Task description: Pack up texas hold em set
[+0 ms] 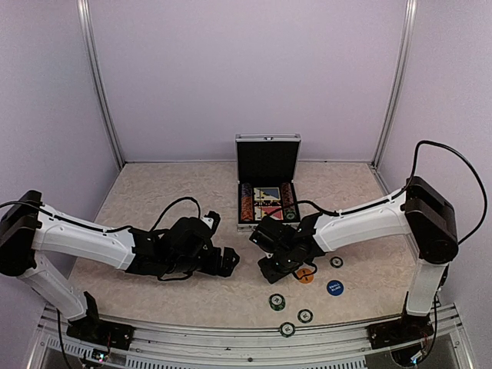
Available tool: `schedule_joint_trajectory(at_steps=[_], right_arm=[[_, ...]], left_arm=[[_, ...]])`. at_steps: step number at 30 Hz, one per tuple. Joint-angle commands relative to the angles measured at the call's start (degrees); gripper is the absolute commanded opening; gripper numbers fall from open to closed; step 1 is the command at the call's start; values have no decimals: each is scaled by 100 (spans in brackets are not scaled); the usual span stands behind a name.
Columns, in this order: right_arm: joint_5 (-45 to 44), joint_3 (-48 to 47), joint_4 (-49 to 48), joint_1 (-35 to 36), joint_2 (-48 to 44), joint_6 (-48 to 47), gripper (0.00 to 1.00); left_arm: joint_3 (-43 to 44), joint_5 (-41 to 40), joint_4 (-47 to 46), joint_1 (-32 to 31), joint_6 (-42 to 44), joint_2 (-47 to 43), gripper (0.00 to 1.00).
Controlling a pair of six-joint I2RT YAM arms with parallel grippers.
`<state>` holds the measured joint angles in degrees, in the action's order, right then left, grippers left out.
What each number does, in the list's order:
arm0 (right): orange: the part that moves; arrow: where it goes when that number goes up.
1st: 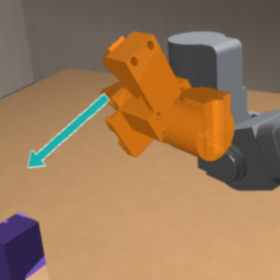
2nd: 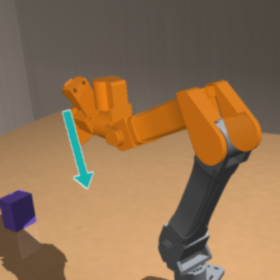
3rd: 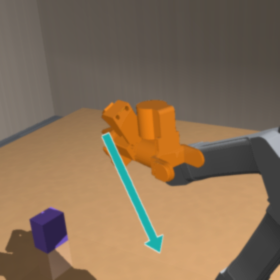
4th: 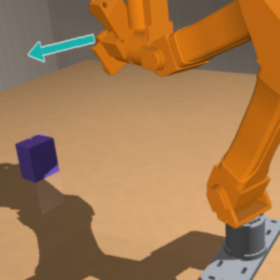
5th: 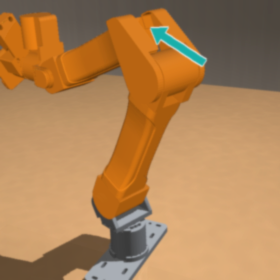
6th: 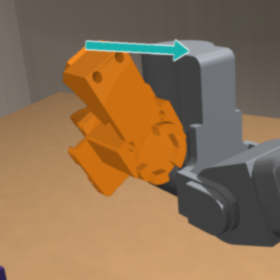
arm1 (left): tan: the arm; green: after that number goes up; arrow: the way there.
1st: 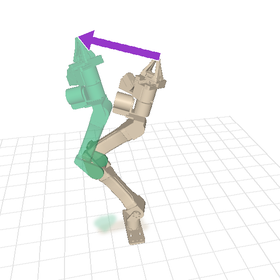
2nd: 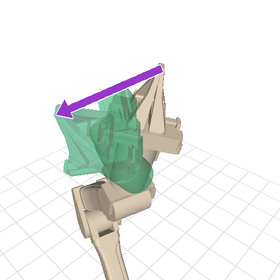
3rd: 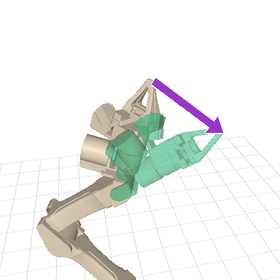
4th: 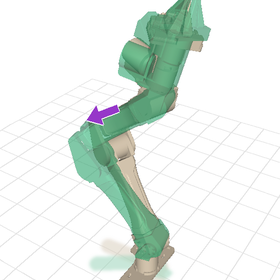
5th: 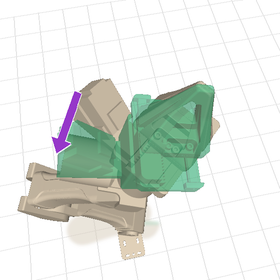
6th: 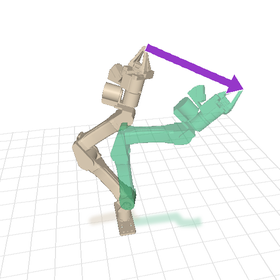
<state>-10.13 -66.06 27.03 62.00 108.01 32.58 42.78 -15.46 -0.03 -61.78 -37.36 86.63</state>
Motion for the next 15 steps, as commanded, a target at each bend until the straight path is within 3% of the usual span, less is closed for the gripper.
schedule_joint_trajectory(at_steps=[1, 15], right_arm=[[148, 80, 14, -31, 276, 21, 38], [-183, -231, 451, 107, -351, -98, 39]], left_arm=[[-29, -44, -98, 35, -43, -75, 99], [-60, -36, -137, 35, -60, -60, 99]])
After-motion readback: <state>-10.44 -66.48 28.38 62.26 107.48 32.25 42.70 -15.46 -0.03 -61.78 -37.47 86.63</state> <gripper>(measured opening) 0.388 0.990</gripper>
